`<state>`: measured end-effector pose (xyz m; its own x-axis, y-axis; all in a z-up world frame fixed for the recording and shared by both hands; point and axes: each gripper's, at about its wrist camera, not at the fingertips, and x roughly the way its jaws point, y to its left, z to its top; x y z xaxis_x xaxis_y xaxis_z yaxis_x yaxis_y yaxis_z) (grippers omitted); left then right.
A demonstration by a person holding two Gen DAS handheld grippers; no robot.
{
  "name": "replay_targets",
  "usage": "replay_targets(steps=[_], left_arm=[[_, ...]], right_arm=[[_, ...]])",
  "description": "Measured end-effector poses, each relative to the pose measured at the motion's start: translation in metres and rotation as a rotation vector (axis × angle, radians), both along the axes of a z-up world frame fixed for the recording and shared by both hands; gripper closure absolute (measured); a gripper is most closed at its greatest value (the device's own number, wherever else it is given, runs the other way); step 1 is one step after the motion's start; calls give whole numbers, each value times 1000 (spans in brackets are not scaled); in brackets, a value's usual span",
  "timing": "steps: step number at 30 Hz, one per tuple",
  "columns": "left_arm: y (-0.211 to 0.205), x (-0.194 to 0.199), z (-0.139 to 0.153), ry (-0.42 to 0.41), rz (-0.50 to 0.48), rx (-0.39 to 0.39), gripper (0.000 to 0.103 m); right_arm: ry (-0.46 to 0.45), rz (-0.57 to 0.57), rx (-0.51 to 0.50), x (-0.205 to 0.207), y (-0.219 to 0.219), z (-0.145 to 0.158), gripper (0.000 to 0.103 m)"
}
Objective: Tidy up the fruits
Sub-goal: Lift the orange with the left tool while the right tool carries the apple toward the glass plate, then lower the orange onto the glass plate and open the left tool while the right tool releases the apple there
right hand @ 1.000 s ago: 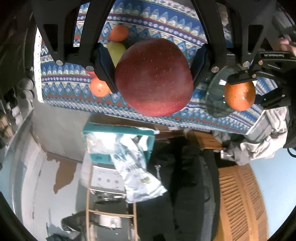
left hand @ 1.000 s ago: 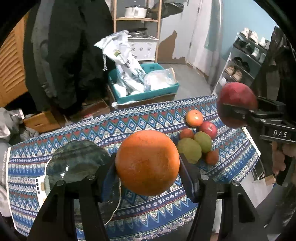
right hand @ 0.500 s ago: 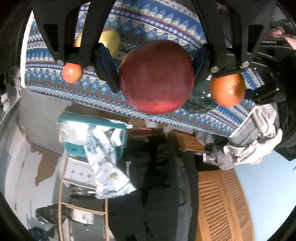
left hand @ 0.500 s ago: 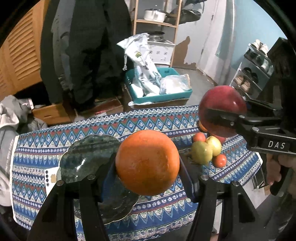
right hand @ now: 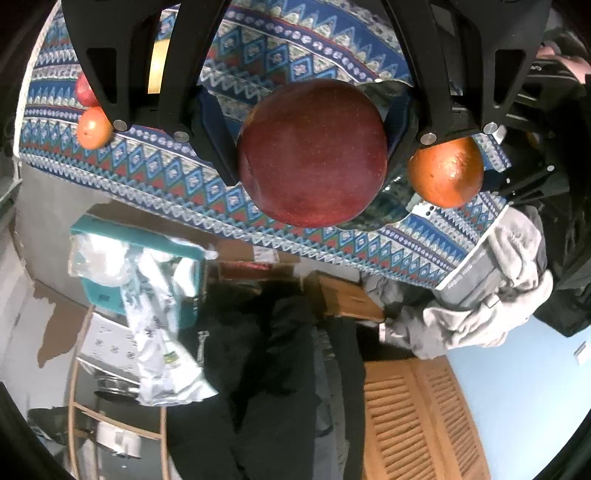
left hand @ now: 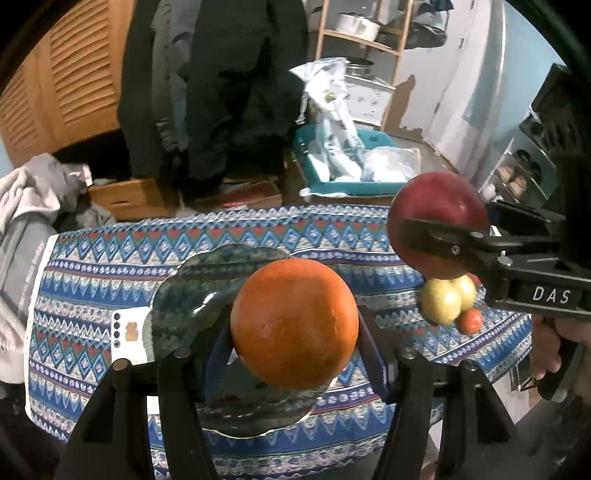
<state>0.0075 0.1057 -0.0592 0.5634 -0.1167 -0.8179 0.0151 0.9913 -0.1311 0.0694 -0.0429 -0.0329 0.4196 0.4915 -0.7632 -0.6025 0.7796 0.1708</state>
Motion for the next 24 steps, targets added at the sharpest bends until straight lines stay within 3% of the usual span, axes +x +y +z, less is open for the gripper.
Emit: replay_targets(steps=[11,24], left_arm=[[43,2,-49,103,108,23,39],[73,-6,-111,288,186,-46,39]], right_arm=[[92,87,-40,11,59,-44,32],[218,134,-143,4,84,-108,32]])
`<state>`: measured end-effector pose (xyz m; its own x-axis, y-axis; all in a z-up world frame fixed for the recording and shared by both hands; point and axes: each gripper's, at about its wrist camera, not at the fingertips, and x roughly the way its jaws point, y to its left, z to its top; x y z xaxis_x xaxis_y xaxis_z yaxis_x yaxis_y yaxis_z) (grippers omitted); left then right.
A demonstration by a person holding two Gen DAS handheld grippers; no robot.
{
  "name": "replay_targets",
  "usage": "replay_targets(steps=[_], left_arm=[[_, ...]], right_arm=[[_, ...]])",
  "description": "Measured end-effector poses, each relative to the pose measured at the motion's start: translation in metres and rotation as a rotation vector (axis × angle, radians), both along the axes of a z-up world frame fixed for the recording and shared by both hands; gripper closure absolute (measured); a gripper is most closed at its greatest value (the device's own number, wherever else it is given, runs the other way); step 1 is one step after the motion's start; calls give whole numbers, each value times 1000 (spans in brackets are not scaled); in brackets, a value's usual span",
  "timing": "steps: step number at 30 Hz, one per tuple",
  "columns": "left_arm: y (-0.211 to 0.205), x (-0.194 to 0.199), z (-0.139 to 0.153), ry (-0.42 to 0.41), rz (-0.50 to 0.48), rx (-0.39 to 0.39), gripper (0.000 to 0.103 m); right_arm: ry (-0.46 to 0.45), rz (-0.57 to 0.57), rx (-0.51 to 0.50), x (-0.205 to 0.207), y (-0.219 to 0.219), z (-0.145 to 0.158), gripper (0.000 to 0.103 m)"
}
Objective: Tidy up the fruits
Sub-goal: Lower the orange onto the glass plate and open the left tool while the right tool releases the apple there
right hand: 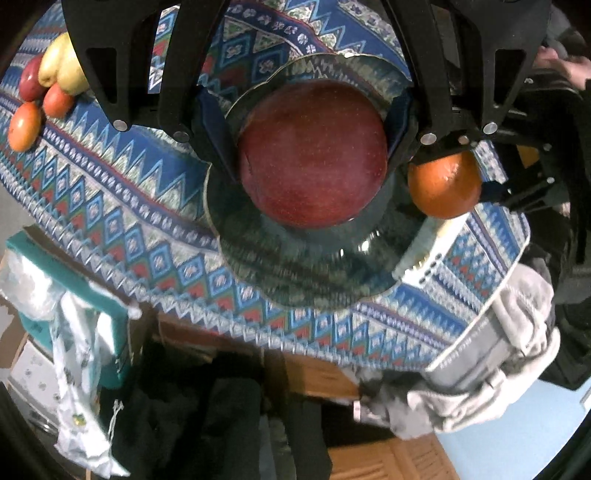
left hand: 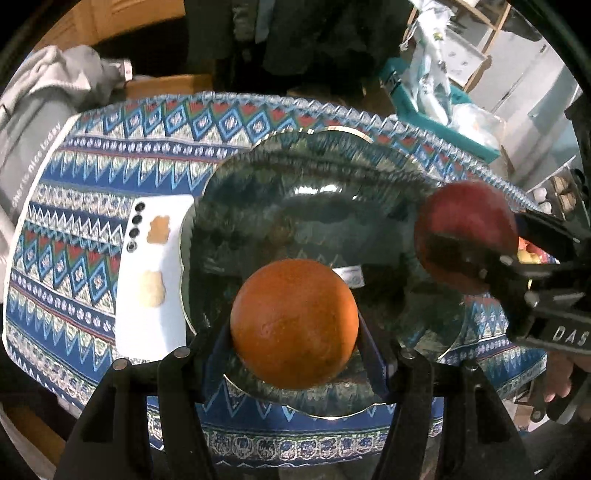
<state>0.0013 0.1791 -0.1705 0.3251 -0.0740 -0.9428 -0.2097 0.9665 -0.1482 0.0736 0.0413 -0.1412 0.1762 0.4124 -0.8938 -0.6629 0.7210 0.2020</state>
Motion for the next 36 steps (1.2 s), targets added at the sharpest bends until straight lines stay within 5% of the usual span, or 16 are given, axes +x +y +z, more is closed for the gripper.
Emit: replay_targets(steps=[21,36], left_arm=[[-12,-2,-37,142,-30,-23,38],[-9,0,-24,107,-37,5,38]], right_arm=[[88,41,-63,-16,1,-38,31],[80,-17,38,-13,-11,-20,31]])
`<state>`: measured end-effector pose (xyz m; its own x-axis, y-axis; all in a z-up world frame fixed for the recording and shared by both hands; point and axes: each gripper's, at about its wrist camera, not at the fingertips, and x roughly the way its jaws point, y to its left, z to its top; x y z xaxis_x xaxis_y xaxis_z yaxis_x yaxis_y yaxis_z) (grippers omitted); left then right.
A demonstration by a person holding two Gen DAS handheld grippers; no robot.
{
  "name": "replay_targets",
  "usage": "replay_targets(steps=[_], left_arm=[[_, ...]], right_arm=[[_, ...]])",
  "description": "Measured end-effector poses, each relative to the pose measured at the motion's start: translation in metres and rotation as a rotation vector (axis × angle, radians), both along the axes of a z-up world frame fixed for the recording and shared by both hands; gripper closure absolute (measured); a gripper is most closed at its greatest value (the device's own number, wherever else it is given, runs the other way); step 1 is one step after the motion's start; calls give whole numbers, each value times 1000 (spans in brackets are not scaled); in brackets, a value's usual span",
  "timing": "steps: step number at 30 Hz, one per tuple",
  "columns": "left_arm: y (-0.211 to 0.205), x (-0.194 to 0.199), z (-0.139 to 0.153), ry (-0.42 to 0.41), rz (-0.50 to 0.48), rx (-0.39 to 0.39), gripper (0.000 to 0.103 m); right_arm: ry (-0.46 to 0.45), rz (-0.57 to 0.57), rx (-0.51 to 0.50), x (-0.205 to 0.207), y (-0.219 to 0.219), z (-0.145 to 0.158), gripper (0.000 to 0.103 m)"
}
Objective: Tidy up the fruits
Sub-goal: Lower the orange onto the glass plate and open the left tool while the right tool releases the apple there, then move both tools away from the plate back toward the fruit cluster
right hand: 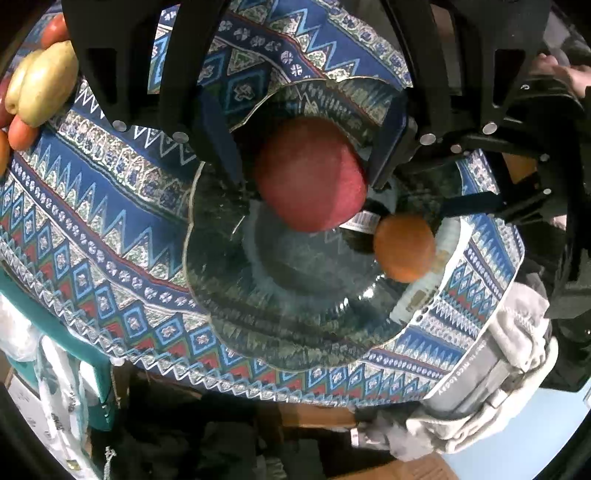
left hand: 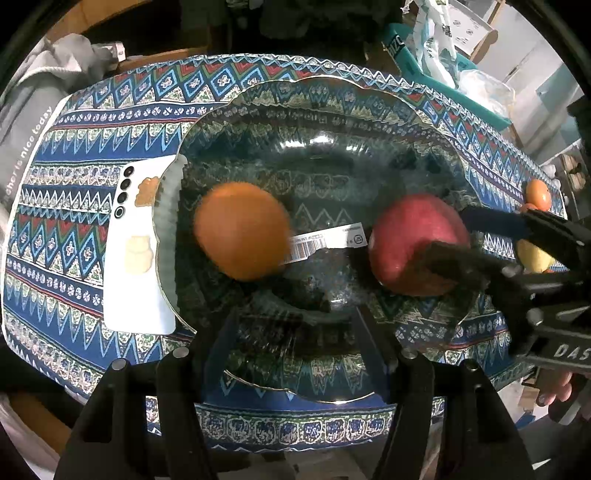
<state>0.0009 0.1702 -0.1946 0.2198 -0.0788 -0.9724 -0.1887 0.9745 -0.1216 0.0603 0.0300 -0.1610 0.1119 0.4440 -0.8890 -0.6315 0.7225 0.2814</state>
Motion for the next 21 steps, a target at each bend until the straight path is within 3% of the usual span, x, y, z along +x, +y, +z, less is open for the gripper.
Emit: replay_targets(steps=[6,21], left_arm=[[-4,1,11,-29,-6,1,38],[-45,2,53,-121,-90,-22,34]], right_arm=[[-34,-3,31,-5,-7,23,31],[-209,-121,-52,-13,-68,65,30]])
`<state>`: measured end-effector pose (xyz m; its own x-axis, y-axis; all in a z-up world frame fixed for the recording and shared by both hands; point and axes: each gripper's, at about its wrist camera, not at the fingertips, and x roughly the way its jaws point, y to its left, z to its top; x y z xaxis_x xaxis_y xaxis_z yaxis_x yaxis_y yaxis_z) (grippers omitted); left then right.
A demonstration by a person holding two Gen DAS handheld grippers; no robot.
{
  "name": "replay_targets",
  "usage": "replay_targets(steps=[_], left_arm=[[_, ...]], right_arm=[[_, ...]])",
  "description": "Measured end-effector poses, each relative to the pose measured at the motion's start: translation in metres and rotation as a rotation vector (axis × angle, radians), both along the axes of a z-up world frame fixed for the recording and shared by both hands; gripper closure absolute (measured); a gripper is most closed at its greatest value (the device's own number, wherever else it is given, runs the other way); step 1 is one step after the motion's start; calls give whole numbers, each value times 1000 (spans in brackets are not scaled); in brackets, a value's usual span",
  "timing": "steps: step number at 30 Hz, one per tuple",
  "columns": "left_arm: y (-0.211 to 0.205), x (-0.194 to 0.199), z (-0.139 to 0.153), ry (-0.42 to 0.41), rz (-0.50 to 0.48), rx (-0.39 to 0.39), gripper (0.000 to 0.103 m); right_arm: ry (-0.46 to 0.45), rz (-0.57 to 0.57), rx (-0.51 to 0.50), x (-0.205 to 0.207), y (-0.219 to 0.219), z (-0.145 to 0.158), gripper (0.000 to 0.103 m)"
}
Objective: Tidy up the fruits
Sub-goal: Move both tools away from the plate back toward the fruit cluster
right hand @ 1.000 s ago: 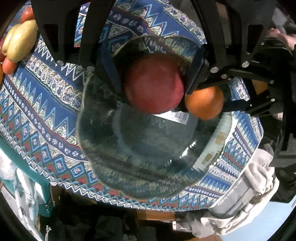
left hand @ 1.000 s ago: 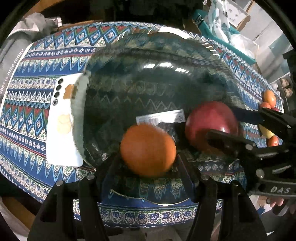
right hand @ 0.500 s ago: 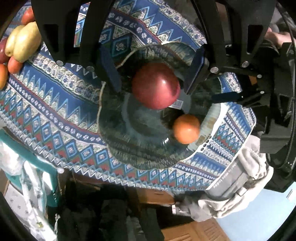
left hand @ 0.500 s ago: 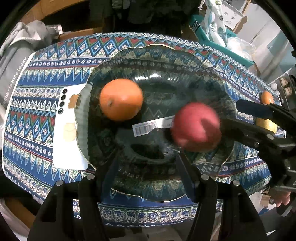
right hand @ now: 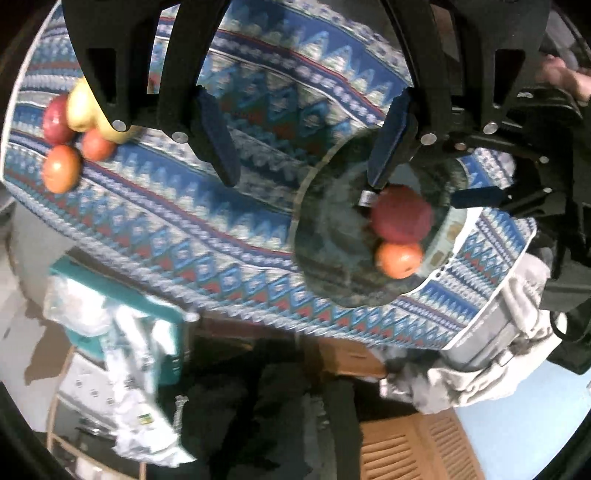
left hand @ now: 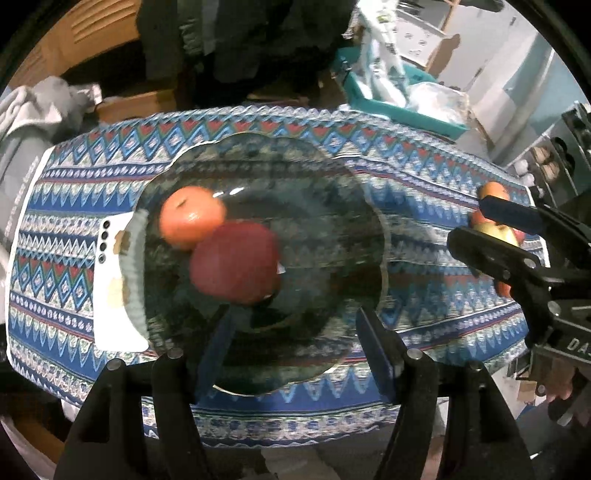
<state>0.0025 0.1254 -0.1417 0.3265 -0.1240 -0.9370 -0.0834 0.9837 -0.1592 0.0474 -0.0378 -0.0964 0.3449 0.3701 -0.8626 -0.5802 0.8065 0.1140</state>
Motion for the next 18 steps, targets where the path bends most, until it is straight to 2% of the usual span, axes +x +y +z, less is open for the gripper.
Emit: replay_targets(steps=[8,11,15,18], left_arm=[[-31,7,30,-61,-36,-51,32],[-47,9,38,-82,-61,-47,27],[-69,10,46,-96,-97,-29,26],[-84,9,50,-114,-129,5,22]], right_arm=[[-61,-74,-30,-5,-57,15,29],[-61,-111,-20,-6,-80,19,29],[-59,-157,-7,-7,-109,23,29],[-69,-189,-11,-8,-128,24,27]])
